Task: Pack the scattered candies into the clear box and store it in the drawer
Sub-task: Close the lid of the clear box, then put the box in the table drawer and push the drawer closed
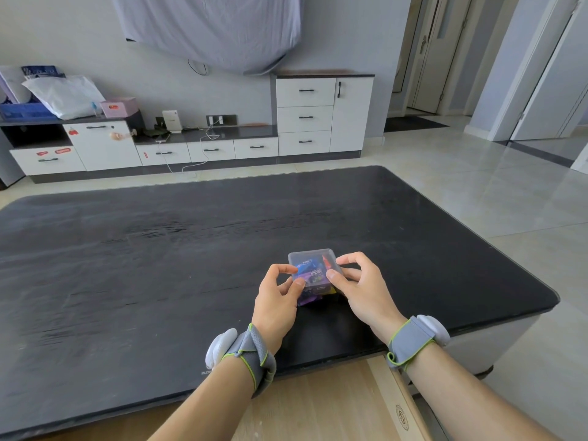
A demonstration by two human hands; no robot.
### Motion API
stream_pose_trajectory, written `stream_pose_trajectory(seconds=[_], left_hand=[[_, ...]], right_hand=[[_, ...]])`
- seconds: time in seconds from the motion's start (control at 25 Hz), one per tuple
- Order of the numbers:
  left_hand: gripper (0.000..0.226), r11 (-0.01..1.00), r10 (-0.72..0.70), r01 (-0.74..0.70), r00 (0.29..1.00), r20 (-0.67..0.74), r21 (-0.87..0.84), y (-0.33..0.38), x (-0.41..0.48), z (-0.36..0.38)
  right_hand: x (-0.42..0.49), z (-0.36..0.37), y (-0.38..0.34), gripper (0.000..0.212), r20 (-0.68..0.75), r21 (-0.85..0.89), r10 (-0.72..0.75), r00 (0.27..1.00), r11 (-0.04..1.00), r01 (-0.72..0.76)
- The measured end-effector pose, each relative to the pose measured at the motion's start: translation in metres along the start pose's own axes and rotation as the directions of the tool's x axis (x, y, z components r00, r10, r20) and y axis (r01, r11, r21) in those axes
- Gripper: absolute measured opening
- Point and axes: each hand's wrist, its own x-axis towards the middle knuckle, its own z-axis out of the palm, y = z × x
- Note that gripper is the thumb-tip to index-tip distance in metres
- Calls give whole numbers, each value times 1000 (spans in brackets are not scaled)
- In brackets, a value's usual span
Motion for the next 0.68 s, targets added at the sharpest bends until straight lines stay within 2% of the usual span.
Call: stream_pose_trajectory(seconds=[0.2, 0.44, 0.68], left_hand=[[12, 999, 15, -15, 1000, 9, 37, 3, -1, -1], [11, 999, 32, -33, 999, 26, 30, 6, -15, -21], [9, 998, 68, -68, 997, 21, 10, 14, -48, -62]], right_hand=[[0, -1, -4, 27, 1, -57, -6, 1000, 998, 6], [-13, 7, -17, 26, 53, -176, -75, 996, 981, 83], [-42, 29, -41, 50, 128, -150, -79, 989, 984, 98]])
